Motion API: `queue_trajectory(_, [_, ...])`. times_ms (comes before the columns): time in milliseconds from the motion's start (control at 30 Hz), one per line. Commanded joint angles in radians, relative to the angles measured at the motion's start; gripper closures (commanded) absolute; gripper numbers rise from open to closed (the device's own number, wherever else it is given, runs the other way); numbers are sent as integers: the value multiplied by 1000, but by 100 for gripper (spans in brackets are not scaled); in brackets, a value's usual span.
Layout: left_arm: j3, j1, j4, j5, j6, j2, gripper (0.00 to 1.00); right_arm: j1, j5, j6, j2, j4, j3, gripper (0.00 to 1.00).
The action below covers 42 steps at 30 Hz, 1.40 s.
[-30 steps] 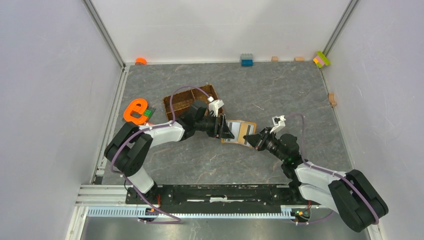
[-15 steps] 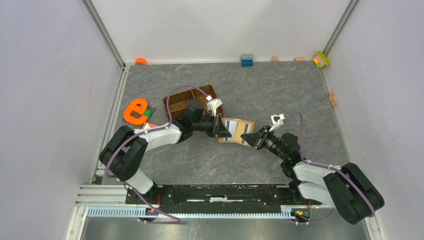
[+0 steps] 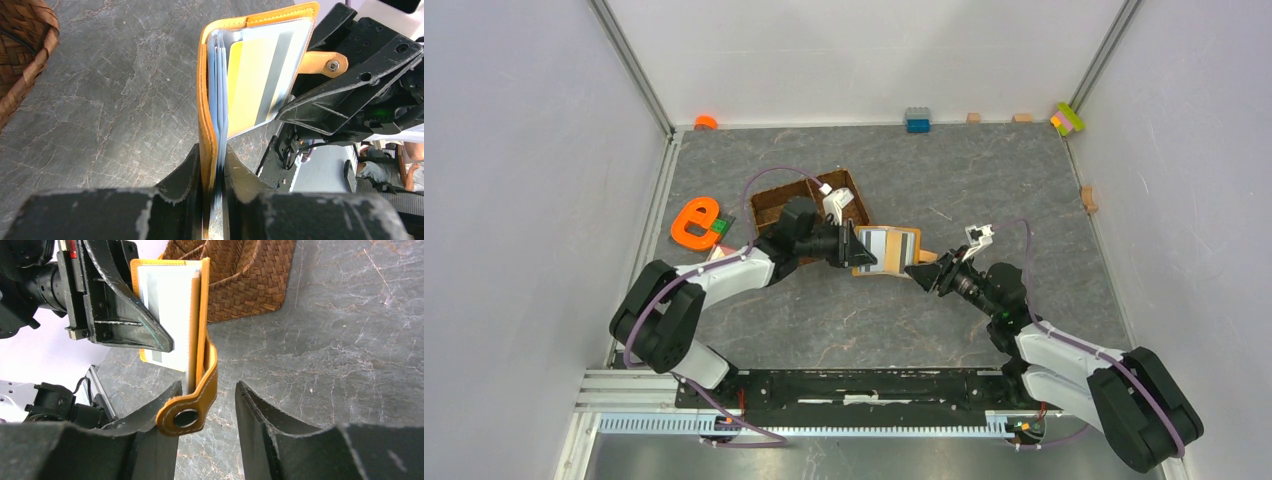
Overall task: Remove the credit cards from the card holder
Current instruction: Open the card holder, then remove the credit card from the card holder.
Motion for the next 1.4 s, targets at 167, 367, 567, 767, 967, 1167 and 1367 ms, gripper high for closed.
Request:
queue_trajectory(167, [3,22,24,3,-73,1,96,2,-12,-30,-17,38,8,69])
queue_trajectory(367, [6,27,22,3,-80,11,97,2,-41,-17,-28,89,-3,67])
queue_trajectory(567, [12,28,21,18,-83,25,97,2,-64,-10,-17,115,-2,84])
queue_trajectory(767, [8,27,65,64,-104,41,97,2,-86,-3,14,124,6,90])
queue_trajectory(967, [3,25,123,110,-136,58,98,2,-83,-16,48,65,35,87])
queue_trajectory(1167, [8,17,132,127,-138,67,98,3,-108,-13,73,85,41,97])
queue_trajectory(1367, [29,-3,132,149,-143,104,98,8,-185,55,125,239,28,98])
